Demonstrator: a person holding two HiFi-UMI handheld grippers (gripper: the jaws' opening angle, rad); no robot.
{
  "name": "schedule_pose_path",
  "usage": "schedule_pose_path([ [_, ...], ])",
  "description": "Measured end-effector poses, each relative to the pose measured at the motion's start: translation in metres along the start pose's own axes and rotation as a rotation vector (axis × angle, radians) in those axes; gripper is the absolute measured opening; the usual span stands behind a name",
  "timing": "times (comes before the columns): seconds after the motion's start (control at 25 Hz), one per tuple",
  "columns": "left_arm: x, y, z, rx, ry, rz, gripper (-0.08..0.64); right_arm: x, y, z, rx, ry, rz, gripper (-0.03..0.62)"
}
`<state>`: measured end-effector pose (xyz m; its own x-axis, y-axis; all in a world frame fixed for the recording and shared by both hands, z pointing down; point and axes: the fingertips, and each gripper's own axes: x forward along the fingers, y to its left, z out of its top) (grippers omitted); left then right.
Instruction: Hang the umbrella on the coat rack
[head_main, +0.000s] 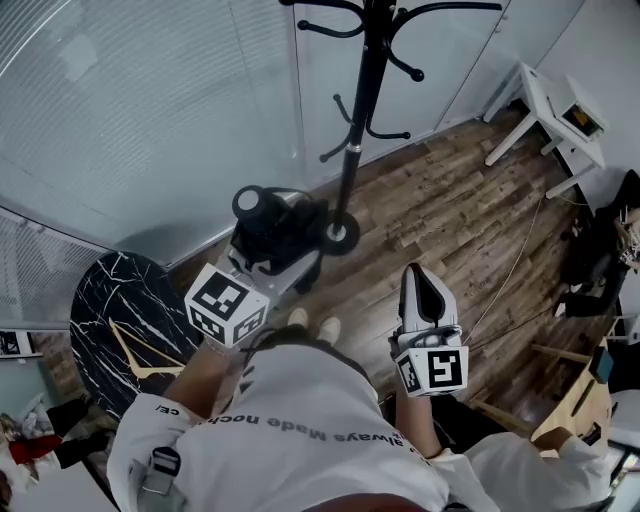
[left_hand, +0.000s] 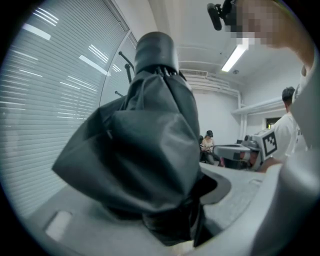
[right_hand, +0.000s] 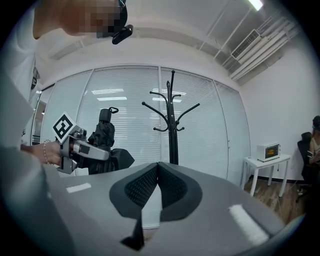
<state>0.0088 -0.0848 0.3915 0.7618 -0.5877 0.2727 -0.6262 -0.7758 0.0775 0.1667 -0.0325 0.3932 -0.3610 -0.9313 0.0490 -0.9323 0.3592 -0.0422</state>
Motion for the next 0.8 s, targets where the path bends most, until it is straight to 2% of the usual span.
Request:
schedule_pose_path([
  [0.36,0.022,0.073,0.040,0.073,-0.024,-0.015,0.284,0.067,-0.002,0.015,-0.016,-0.022,-0.031,0.002],
  [0.52,0.031,0.102,0.071,0.120,-0.045,-0.050,0.284,0.096,0.004,0.030,-0.033,-0.043,-0.044,0.002],
  [0.64,0.038,0.123,0.097,0.124,-0.064,-0.088,0.284,0.116,0.009,0.037,-0.044,-0.054,-0.047,0.002],
  [0.8,0.048,0.144,0.123,0.168,-0.060,-0.098,0.284,0.132,0.011,0.039,-0.049,-0.054,-0.051,0.002],
])
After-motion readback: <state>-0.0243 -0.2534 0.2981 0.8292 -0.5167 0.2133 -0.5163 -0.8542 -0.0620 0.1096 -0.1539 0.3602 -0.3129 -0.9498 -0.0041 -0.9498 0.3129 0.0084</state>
